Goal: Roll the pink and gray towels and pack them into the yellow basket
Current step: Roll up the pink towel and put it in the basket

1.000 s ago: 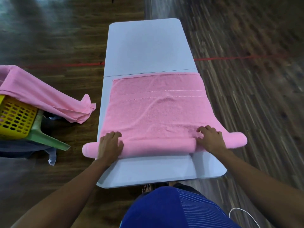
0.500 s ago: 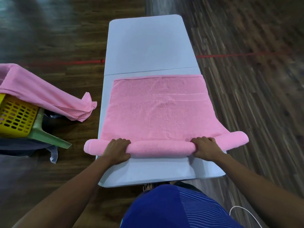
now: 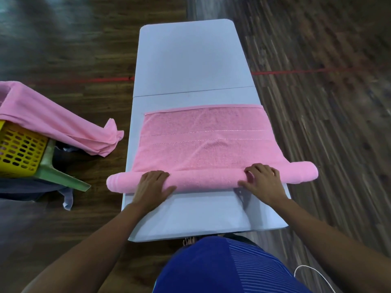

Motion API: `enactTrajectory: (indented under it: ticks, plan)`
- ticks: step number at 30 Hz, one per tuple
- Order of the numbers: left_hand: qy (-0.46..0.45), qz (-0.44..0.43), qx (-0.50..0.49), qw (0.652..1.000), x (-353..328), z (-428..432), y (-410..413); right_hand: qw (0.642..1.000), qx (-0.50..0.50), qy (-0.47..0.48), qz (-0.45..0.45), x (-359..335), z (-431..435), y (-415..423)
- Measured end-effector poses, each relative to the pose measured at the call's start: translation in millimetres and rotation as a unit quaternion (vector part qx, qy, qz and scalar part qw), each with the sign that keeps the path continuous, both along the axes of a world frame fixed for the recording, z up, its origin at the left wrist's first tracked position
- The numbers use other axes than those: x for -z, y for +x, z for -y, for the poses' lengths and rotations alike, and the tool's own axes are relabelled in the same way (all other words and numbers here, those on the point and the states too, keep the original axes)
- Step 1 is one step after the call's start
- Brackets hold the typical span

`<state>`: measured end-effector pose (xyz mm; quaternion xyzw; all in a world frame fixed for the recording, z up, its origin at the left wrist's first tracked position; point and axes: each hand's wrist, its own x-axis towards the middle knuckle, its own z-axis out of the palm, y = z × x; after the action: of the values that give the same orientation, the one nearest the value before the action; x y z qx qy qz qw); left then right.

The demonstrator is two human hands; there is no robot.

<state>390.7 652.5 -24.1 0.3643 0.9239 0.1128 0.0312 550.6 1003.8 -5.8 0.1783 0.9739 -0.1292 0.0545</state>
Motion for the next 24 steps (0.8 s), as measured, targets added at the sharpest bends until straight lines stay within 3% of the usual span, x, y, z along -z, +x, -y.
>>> enactTrajectory:
  ticks: [2, 5, 7, 10, 12, 15, 18, 21, 24]
  plan:
    - [-0.059, 0.028, 0.034, 0.997, 5, 6, -1, 0.997, -0.036, -0.002, 0.07, 5, 0, 3]
    - [-0.069, 0.044, 0.012, 0.997, 2, 5, -4, 0.996, -0.046, 0.011, 0.073, 5, 1, 2]
    - [-0.091, 0.071, 0.018, 0.993, -6, 0, -9, 0.991, -0.045, -0.01, 0.124, -8, 1, -5]
    - [-0.163, 0.199, 0.024, 0.966, -18, -6, -24, 0.973, -0.041, -0.05, 0.222, -22, -2, -17]
    - [-0.152, 0.26, -0.001, 0.954, -18, -5, -32, 0.971, -0.011, -0.063, 0.228, -20, -6, -19]
    - [-0.066, 0.121, -0.06, 0.989, -10, -2, -33, 0.994, 0.056, 0.008, 0.093, -8, -6, -14]
    - [0.012, 0.018, -0.069, 0.997, -7, -3, -23, 0.997, 0.068, 0.024, -0.022, -4, -1, -11]
    - [-0.032, 0.002, 0.031, 0.999, 0, -1, -13, 1.0, 0.002, 0.008, 0.028, -2, 0, -4]
    - [-0.095, 0.028, 0.029, 0.995, 5, 3, -9, 0.996, -0.04, 0.018, 0.079, 2, 0, 2]
